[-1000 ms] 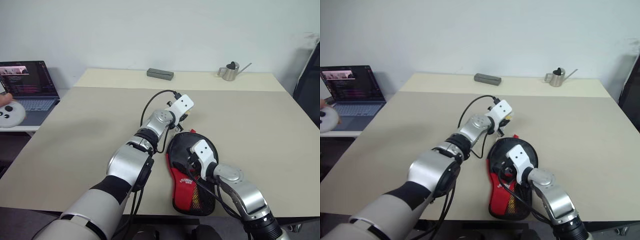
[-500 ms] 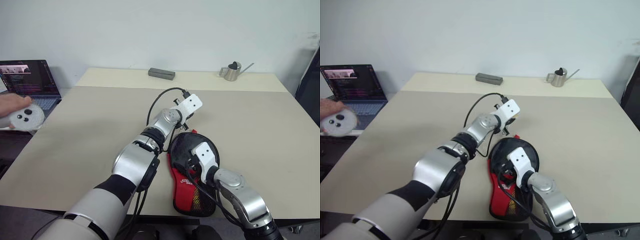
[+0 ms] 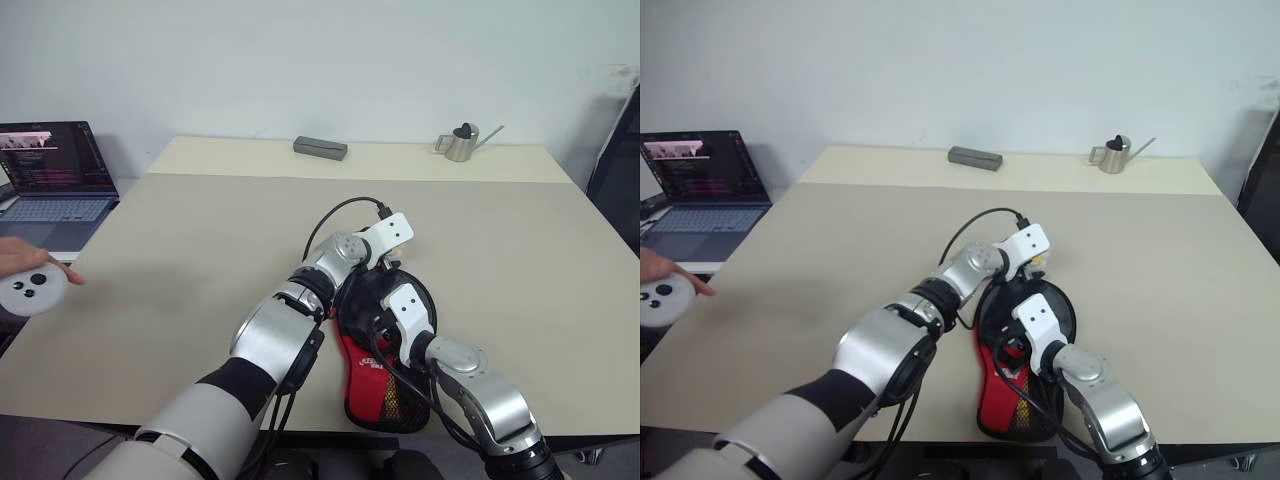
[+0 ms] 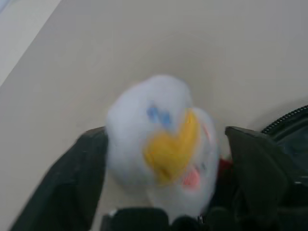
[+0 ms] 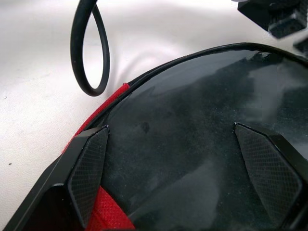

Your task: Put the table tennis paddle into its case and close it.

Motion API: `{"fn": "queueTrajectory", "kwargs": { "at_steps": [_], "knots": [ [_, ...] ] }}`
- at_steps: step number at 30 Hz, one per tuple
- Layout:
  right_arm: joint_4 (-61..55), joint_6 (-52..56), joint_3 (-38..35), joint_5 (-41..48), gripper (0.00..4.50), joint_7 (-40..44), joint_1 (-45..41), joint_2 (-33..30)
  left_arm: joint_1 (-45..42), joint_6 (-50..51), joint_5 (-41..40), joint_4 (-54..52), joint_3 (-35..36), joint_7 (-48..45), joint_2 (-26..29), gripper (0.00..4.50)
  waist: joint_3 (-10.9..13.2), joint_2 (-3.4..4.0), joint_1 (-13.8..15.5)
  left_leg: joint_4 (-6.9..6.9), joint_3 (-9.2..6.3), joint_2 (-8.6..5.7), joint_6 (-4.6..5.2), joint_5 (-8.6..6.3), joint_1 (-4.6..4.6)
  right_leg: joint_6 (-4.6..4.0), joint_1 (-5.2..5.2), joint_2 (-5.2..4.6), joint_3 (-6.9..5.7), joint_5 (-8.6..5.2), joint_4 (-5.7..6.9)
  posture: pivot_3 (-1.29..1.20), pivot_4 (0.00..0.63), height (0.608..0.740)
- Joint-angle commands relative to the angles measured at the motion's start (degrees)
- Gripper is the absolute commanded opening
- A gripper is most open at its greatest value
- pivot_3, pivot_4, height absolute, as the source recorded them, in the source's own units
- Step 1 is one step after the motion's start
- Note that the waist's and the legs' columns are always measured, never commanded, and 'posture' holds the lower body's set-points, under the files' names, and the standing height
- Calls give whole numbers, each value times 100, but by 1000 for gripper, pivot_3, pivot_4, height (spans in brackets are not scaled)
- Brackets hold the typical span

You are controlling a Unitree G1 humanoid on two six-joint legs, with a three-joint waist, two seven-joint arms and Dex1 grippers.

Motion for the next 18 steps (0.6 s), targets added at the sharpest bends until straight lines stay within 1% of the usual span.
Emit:
{"fn": "queueTrajectory", "kwargs": {
  "at_steps": [1,5,11,14,15,17,18],
  "knots": [
    [1008,705,250,4,4500,75,312,-109,11,-39,-156,-135,152,-149,6,4474,-2,-1,0,0,0,0,0,0,0,0,0,0,0,0,0,0,150,740],
    [1196,624,205,-3,4500,143,131,-136,-16,-93,-315,-164,326,-381,123,4474,-2,-1,-20,1,1,1,0,1,4,0,0,1,0,0,4,0,150,740],
    [1457,516,-3,49,4500,360,-116,-308,-125,-204,-575,-241,597,-569,527,4474,-4,0,-77,3,-1,8,-2,4,11,0,3,9,1,0,10,0,150,740],
    [1605,460,-136,90,4500,440,-265,-392,-212,-202,-916,-316,932,-746,941,4474,-4,0,-113,5,-1,8,-3,5,11,0,3,9,2,1,12,0,150,740],
    [1656,443,-182,102,4500,458,-313,-410,-245,-130,-1147,-348,1150,-892,1095,4474,-4,0,-127,5,-1,8,-3,5,11,0,2,9,2,1,13,0,150,740],
    [1760,382,-230,98,4500,480,-386,-437,-282,-27,-1548,-404,1517,-1289,1328,4474,-3,0,-136,5,-2,8,-3,5,11,0,1,9,2,1,13,0,150,740],
    [1802,361,-259,109,4500,488,-428,-449,-217,-46,-1701,-462,1640,-1724,1631,4474,-4,-1,-129,5,-2,8,-3,5,10,0,0,9,2,1,13,0,150,740]
  ]
}}
